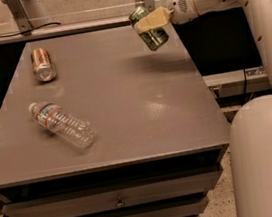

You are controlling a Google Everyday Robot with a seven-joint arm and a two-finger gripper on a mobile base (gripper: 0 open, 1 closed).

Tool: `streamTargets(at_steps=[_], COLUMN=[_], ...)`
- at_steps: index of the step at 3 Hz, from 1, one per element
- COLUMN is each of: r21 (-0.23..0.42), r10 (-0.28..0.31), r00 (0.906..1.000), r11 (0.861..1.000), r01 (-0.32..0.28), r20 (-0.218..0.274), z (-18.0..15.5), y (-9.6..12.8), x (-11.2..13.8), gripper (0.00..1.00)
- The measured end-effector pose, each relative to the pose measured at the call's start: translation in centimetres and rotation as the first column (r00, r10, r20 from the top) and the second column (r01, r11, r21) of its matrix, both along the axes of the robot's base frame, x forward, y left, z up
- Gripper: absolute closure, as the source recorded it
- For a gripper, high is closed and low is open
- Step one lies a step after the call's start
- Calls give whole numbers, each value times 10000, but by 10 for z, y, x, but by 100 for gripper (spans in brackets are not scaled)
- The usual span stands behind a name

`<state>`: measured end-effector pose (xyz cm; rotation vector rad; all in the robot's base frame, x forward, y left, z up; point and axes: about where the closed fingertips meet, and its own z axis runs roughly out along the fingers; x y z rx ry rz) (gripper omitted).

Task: Place green can upright

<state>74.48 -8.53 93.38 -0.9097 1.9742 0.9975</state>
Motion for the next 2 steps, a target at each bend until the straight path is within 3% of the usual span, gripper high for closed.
streamTargets(at_steps=[1, 2], r21=[-2, 472], r10=[-1, -158], r00=[10000, 9998], r11=[10000, 9988], r01=[1, 154], r20=[-4, 86], z=[0, -3], y=[0, -5], x=[0, -3], gripper=[100, 100])
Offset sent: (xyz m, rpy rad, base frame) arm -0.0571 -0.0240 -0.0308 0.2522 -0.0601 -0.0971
